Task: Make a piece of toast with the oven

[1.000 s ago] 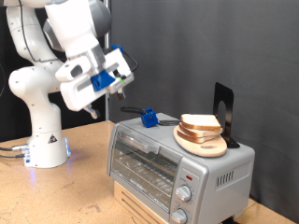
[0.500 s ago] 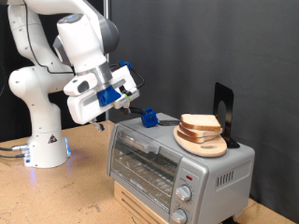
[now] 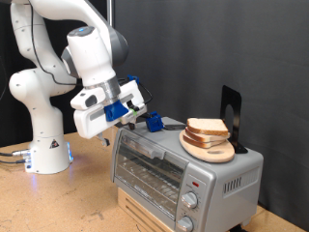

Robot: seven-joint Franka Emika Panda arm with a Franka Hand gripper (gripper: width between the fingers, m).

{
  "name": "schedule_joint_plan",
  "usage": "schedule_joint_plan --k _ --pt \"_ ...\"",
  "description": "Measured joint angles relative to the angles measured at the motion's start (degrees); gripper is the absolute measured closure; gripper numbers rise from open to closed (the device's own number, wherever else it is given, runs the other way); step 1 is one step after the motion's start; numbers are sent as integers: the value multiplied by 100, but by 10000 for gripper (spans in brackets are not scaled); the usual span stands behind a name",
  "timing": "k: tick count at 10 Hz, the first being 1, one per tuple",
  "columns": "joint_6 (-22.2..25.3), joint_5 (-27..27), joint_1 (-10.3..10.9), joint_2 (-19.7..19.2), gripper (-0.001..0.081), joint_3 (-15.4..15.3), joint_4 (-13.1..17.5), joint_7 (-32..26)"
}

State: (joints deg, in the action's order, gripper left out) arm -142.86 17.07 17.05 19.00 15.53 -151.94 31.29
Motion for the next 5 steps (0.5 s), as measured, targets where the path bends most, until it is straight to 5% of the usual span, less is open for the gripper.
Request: schedule_joint_plan --k 5 --pt "-326 19 -1 -188 124 -9 -64 -9"
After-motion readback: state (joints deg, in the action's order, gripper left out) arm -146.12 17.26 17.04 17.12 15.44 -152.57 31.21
